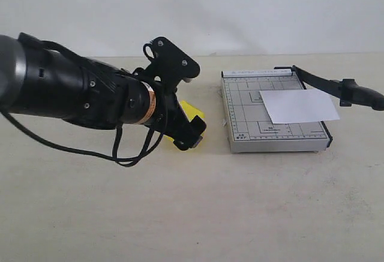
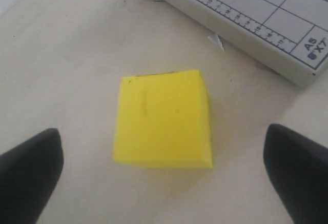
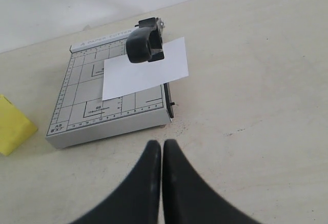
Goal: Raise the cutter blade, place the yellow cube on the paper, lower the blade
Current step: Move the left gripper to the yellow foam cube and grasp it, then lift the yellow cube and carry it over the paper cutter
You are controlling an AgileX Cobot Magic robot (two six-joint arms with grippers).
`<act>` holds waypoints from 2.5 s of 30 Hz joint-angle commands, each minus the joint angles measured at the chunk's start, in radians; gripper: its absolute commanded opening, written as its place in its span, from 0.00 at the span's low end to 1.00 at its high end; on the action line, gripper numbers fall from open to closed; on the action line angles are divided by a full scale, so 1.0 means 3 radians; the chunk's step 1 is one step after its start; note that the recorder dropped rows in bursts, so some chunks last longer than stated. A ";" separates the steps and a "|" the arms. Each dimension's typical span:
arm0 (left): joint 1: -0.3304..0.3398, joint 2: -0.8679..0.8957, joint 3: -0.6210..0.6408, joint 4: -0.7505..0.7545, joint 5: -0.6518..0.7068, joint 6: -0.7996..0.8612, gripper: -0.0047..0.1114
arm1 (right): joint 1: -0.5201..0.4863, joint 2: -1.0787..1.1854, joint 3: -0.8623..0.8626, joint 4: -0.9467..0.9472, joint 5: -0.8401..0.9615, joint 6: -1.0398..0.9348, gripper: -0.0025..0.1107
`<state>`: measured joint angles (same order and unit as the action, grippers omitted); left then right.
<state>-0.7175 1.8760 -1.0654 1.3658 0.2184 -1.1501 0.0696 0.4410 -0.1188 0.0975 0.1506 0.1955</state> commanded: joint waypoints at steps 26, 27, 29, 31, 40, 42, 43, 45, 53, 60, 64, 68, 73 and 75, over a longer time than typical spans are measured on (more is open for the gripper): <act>0.0422 0.0829 -0.0694 -0.0066 -0.0408 -0.0179 0.22 | -0.0004 0.0002 0.0008 0.0007 -0.0012 0.0018 0.03; 0.0422 0.0787 -0.0694 -0.0133 -0.0354 -0.0179 0.07 | -0.0004 0.0002 0.0008 0.0007 -0.0012 0.0018 0.03; 0.0422 0.0677 -0.0694 -0.0205 -0.0296 -0.0164 0.08 | -0.0004 0.0002 0.0008 0.0007 -0.0012 0.0018 0.03; 0.0422 0.0524 -0.0694 -0.0231 -0.0252 -0.0164 0.08 | -0.0004 0.0002 0.0008 0.0007 -0.0012 0.0018 0.03; 0.0390 -0.0233 -0.0649 0.0048 -0.1213 -0.0073 0.08 | -0.0004 0.0002 0.0008 0.0007 -0.0012 0.0018 0.03; 0.0259 -0.0184 -0.0698 0.0375 -0.1366 -0.0111 0.08 | -0.0004 0.0002 0.0008 0.0007 -0.0012 0.0018 0.03; 0.0151 -0.0122 -0.0739 0.0583 -0.1338 -0.0178 0.08 | -0.0004 0.0002 0.0008 0.0007 -0.0012 0.0018 0.03; -0.0046 0.0049 -0.0886 0.1000 -0.1225 -0.0370 0.08 | -0.0004 0.0002 0.0008 0.0007 -0.0012 0.0018 0.03; -0.0392 0.0759 -0.1966 0.1262 -0.1205 -0.1832 0.08 | -0.0004 0.0002 0.0008 0.0007 -0.0012 0.0018 0.03; -0.0280 0.1144 -0.2359 0.1262 -0.2293 -0.2170 0.08 | -0.0004 0.0002 0.0008 0.0007 -0.0012 0.0018 0.03; -0.0111 0.1137 -0.2359 0.1262 -0.3845 -0.2049 0.08 | -0.0004 0.0002 0.0008 0.0007 -0.0012 0.0018 0.03; 0.0021 0.1137 -0.2338 0.1262 -0.4372 -0.2070 0.08 | -0.0004 0.0002 0.0008 0.0007 -0.0012 0.0018 0.03; -0.0016 0.1069 -0.2338 0.1262 -0.3117 -0.2607 0.08 | -0.0004 0.0002 0.0008 0.0007 -0.0012 0.0018 0.03; -0.0071 0.1025 -0.2338 0.1262 -0.2902 -0.2709 0.08 | -0.0004 0.0002 0.0008 0.0007 -0.0012 0.0018 0.03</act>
<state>-0.7214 2.2147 -1.7615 1.7574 -0.7767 -1.8870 0.0696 0.4410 -0.1188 0.0975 0.1506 0.1955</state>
